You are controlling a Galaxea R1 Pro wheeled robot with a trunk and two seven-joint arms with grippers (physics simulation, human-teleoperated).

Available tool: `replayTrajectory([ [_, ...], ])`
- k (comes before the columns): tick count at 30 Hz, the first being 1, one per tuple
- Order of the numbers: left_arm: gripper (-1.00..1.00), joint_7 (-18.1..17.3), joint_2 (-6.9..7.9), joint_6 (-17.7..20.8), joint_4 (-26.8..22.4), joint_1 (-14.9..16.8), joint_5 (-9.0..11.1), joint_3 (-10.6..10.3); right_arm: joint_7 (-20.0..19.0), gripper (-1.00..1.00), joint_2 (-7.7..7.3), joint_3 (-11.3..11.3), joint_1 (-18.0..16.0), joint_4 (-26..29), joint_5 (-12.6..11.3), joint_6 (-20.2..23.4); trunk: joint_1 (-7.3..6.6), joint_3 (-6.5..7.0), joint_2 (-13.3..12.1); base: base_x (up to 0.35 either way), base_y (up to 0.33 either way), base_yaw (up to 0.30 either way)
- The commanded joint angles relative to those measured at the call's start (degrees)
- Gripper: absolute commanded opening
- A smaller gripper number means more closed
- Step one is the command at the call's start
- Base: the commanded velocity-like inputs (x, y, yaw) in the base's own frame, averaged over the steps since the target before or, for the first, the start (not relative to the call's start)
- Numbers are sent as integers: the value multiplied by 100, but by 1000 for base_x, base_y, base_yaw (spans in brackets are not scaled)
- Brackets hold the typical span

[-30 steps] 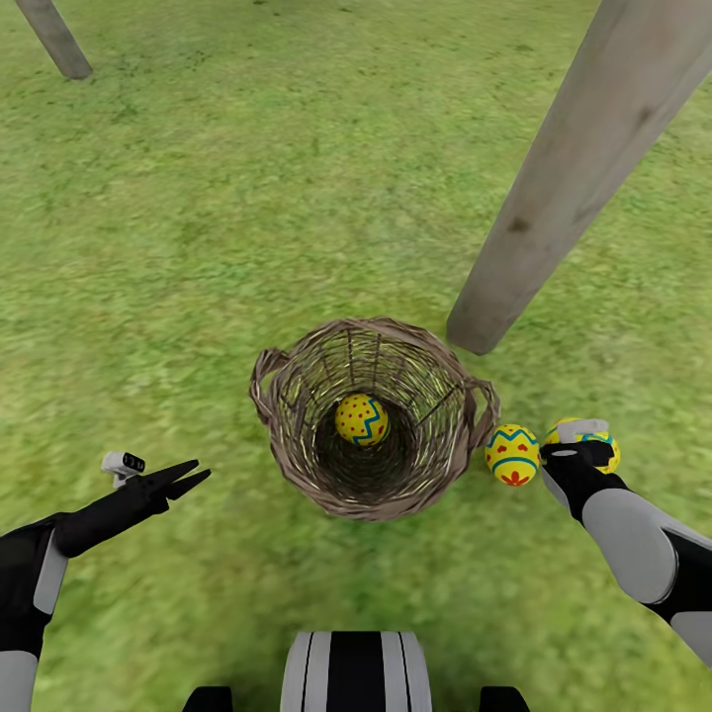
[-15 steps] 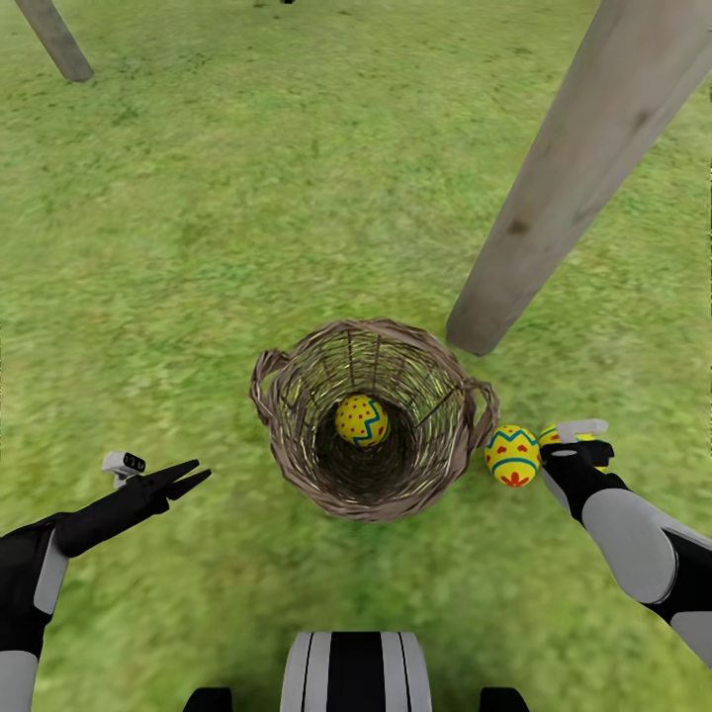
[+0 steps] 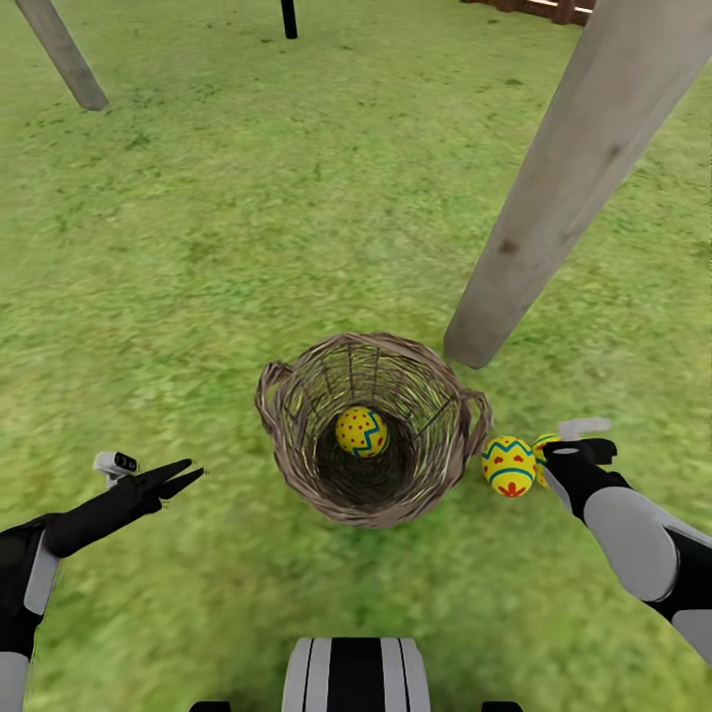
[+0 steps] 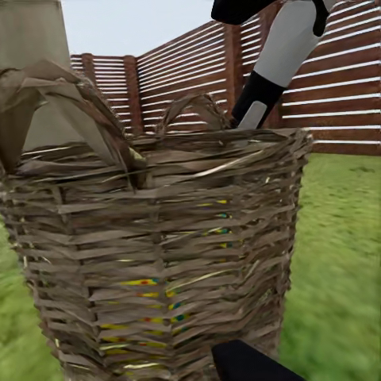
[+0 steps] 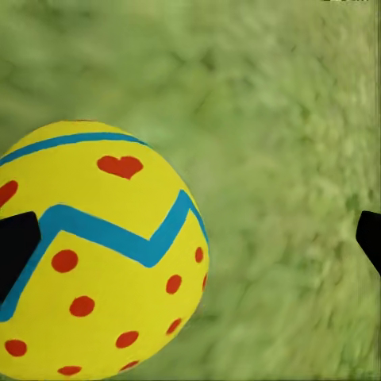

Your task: Take the three Easter eggs out of the wicker basket on the lawn in the garden, then place them on the lawn next to a single tree (choose any tree) so that all three eggs are next to the same tree and none are left in the basket.

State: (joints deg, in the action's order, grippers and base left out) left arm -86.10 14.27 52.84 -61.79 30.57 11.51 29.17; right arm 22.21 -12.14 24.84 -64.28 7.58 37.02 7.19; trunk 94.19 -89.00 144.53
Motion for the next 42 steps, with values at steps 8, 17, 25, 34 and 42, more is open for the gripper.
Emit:
replayTrajectory([
  [8,100,-25,260,63,69,-7,-14,260,267,100,-5,49,-5,-199,19,-1,-14,108,-5,0,0,0],
  [17,100,109,334,110,19,45,-35,550,-1520,100,-158,269,-5,855,-231,991,-37,307,-17,-138,0,0],
  [25,100,28,538,104,35,45,-4,567,-5634,100,-941,447,215,2245,-414,3004,-58,484,-28,-341,59,0],
  [34,100,-208,903,104,70,30,7,718,-7514,100,-1061,450,567,2202,-418,3043,-81,684,-40,-343,100,0],
  [42,100,-206,909,87,386,10,-30,1338,-9250,100,-177,14,879,6759,-332,5091,-88,750,-44,-136,42,0],
])
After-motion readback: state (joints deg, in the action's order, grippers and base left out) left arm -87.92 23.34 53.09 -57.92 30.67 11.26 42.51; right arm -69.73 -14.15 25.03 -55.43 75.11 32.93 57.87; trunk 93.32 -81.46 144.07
